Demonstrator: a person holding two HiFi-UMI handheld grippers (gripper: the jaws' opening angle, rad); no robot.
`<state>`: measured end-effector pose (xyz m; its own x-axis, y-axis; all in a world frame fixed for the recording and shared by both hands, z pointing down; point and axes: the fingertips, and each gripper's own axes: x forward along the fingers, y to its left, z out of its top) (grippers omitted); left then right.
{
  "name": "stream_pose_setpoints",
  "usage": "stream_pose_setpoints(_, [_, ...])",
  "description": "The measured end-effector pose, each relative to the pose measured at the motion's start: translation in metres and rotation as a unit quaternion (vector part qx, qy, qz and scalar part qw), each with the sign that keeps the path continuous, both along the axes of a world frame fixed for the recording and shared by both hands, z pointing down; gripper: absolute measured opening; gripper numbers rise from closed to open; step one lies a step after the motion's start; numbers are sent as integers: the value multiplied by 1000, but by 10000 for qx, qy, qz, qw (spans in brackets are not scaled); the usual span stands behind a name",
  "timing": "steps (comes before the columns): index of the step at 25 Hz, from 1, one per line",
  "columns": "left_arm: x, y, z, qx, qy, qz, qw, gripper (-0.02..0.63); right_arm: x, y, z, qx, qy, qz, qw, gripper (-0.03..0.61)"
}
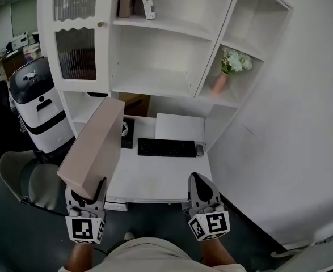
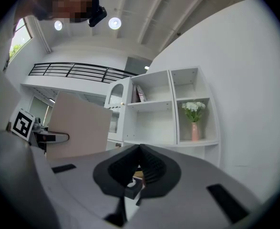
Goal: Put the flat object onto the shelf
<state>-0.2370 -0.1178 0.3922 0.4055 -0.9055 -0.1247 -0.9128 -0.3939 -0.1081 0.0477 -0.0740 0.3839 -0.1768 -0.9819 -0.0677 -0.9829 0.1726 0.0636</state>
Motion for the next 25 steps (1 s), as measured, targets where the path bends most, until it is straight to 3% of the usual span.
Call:
stream_pose_setpoints(8, [15,-52,-2,42,-155,-21,9999,284,18,-52,2,-26,-26,21,10000,3])
stream_pose_setpoints(15, [53,-83,-5,167,-389,-312,9986,284,49,-109,-1,35,27,-344,9994,3])
stream_pose_setpoints(17, [66,-89,-16,380,-737,-413,9957,284,59,-123,-7,70,31,-426,9991,3])
stream_pose_setpoints(20, [89,-99,-39,954,-1701,-467,9797,282,73,-143,-11,120,20,-506,9986,3])
stream_pose_setpoints(25, [116,-109,-46,903,-2290,-681,9668,282,91,-165,-6,86,-70,-582,9982,3])
